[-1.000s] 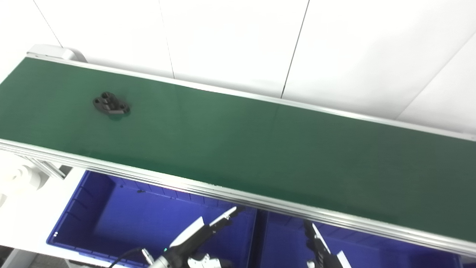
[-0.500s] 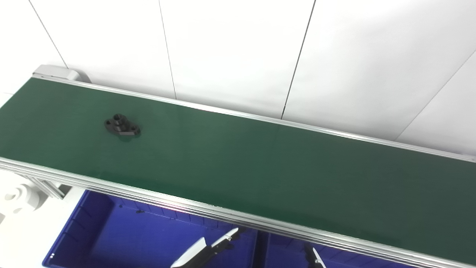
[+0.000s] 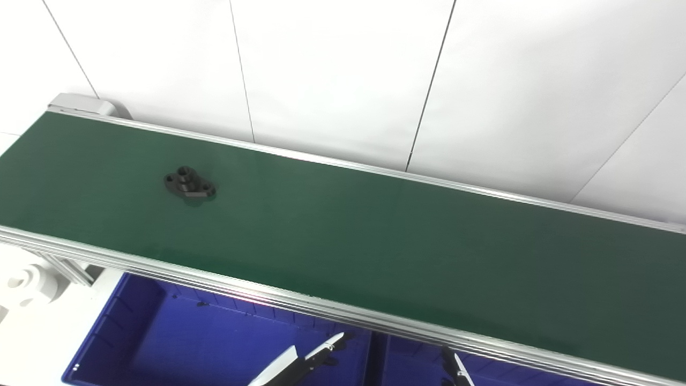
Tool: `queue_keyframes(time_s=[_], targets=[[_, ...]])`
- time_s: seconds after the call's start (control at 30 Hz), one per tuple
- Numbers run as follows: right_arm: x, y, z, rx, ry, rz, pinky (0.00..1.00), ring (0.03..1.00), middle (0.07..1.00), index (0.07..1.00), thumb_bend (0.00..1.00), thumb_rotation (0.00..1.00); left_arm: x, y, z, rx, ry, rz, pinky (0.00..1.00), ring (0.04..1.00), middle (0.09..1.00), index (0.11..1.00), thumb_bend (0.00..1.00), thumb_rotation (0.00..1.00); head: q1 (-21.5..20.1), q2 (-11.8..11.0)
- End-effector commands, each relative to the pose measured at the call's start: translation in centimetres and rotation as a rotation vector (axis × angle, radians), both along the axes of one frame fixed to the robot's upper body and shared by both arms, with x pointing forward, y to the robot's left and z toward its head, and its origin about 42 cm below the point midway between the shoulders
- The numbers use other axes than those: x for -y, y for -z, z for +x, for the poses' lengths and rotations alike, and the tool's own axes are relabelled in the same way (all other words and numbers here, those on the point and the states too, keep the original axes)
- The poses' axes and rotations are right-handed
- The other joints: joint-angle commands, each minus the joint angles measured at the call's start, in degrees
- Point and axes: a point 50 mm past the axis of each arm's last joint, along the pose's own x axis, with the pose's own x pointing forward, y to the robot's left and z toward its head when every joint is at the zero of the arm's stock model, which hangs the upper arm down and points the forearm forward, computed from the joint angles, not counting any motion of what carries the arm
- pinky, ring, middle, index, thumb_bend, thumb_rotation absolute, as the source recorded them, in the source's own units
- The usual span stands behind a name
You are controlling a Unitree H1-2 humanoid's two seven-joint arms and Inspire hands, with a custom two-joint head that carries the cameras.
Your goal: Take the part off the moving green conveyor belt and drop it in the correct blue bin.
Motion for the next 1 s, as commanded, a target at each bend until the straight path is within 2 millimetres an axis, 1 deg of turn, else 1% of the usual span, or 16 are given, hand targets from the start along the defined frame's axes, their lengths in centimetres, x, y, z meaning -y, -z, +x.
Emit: queue_keyframes(time_s=[0.0, 0.07, 0.1, 0.2, 0.27, 0.5, 0.63, 0.7, 0.77, 0.83, 0.97], targets=[[0.0, -0.7, 0.1, 0.066, 0.008, 0.027, 0.92, 0.989, 1.000, 1.000, 0.83, 0.88, -0.2, -0.5, 0.6, 0.023, -0.005, -0.023, 0.88, 0.975, 1.000, 0.991, 0.74, 0.76, -0.1, 0.1], [0.0, -0.7, 0.1, 0.072, 0.019, 0.033, 0.91, 0.985, 1.000, 1.000, 0.84, 0.88, -0.1, -0.5, 0.6, 0.028, -0.008, -0.019, 0.88, 0.971, 1.000, 0.989, 0.74, 0.76, -0.4, 0.3], [0.0, -0.6, 0.1, 0.081, 0.024, 0.039, 0.89, 0.973, 0.999, 1.000, 0.83, 0.86, -0.1, -0.5, 0.6, 0.030, -0.009, -0.018, 0.88, 0.968, 1.000, 0.988, 0.74, 0.76, -0.4, 0.3], [0.0, -0.5, 0.0, 0.109, 0.036, 0.045, 0.88, 0.966, 0.993, 1.000, 0.82, 0.86, -0.1, -0.5, 0.6, 0.031, -0.007, -0.018, 0.88, 0.971, 1.000, 0.990, 0.73, 0.76, -0.4, 0.3], [0.1, -0.5, -0.1, 0.127, 0.048, 0.044, 0.86, 0.952, 0.978, 1.000, 0.82, 0.85, -0.1, -0.5, 0.6, 0.033, -0.005, -0.015, 0.88, 0.973, 1.000, 0.993, 0.73, 0.76, -0.6, 0.4], [-0.1, -0.9, -0.1, 0.179, 0.086, 0.044, 0.86, 0.929, 0.948, 0.987, 0.83, 0.85, -0.1, -0.4, 0.6, 0.034, -0.009, -0.015, 0.90, 0.980, 1.000, 0.997, 0.73, 0.76, -1.7, 0.7], [-0.3, -1.9, -0.1, 0.225, 0.093, 0.025, 0.86, 0.916, 0.925, 0.967, 0.86, 0.82, 0.0, -0.5, 0.7, 0.031, -0.010, -0.025, 0.92, 0.988, 1.000, 1.000, 0.74, 0.75, -2.4, 1.3], [-0.3, -2.3, -0.1, 0.248, 0.104, 0.020, 0.85, 0.905, 0.915, 0.955, 0.86, 0.81, 0.0, -0.5, 0.8, 0.045, -0.005, -0.009, 0.91, 0.986, 1.000, 1.000, 0.75, 0.77, -2.5, 1.4], [-0.3, -2.8, 0.0, 0.278, 0.118, 0.011, 0.83, 0.888, 0.900, 0.940, 0.87, 0.80, 0.1, -0.5, 0.8, 0.045, -0.002, -0.010, 0.91, 0.987, 1.000, 1.000, 0.75, 0.77, -2.5, 1.4], [-0.2, -3.3, 0.1, 0.306, 0.125, 0.005, 0.80, 0.869, 0.885, 0.931, 0.85, 0.79, 0.1, -0.5, 0.9, 0.044, -0.003, -0.014, 0.91, 0.989, 1.000, 1.000, 0.75, 0.77, -2.6, 1.4], [0.0, -4.5, 0.3, 0.360, 0.157, 0.012, 0.81, 0.831, 0.859, 0.904, 0.86, 0.77, 0.2, -0.5, 1.0, 0.052, -0.005, -0.009, 0.90, 0.982, 1.000, 1.000, 0.75, 0.77, -3.2, 1.5]])
